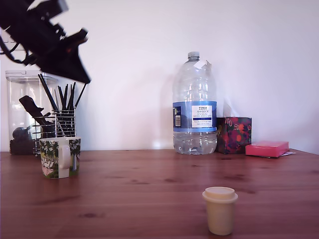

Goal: Pick up the coffee capsules from the table one by one and drop them inside the nearest coffee cup

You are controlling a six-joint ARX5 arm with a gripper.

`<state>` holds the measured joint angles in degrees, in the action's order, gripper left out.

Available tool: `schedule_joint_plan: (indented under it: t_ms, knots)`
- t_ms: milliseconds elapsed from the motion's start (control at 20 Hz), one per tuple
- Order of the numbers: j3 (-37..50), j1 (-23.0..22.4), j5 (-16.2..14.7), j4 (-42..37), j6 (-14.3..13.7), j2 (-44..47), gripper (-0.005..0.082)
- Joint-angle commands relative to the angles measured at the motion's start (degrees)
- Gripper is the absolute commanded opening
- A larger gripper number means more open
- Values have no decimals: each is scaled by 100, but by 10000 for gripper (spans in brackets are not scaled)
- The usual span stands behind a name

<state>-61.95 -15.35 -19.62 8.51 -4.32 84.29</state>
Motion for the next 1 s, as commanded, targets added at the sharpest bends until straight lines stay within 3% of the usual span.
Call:
schedule_joint_plan:
  t_ms: [0,250,350,500,650,800,950]
  knots:
    - [608,-192,-232,-426,-57,-306,-19]
    - [2181,-857,-876,-1985,-59,-1224,-19]
    - [2745,-1167,-997,-2413,-22,-1502,-19]
    - [3569,-1602,-973,-3213,264,-1762,-19]
    - [4360,-2059,-758,-4109,608,-1805,-19]
    - [5029,-2551,-629,-4931,739,-1803,-19]
    - [5451,-2951,-415,-5064,785,-1803,-19]
